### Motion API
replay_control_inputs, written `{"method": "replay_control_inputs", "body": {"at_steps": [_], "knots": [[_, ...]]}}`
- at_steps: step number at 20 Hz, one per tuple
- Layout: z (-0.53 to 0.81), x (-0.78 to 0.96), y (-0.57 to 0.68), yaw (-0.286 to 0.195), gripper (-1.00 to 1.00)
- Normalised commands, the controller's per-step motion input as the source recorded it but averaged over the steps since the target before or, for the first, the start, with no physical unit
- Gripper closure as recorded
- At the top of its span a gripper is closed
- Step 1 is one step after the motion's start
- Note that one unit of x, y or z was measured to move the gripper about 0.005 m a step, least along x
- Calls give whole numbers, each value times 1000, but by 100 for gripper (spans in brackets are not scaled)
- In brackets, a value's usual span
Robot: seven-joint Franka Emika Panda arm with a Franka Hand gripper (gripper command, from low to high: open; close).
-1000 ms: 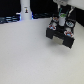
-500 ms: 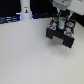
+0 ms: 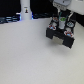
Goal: Open the kcup holder, insert the kcup into the holder, and close the kcup holder
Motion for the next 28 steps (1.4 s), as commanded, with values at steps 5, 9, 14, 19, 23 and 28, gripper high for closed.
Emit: {"method": "replay_control_inputs", "body": {"at_steps": [5,9,14,19,23,28], "knots": [[-244,51,44,16,100],[-135,103,129,26,100],[89,89,140,45,-100],[225,108,90,60,-100],[452,196,-34,77,-100],[530,313,-288,77,-100]]}}
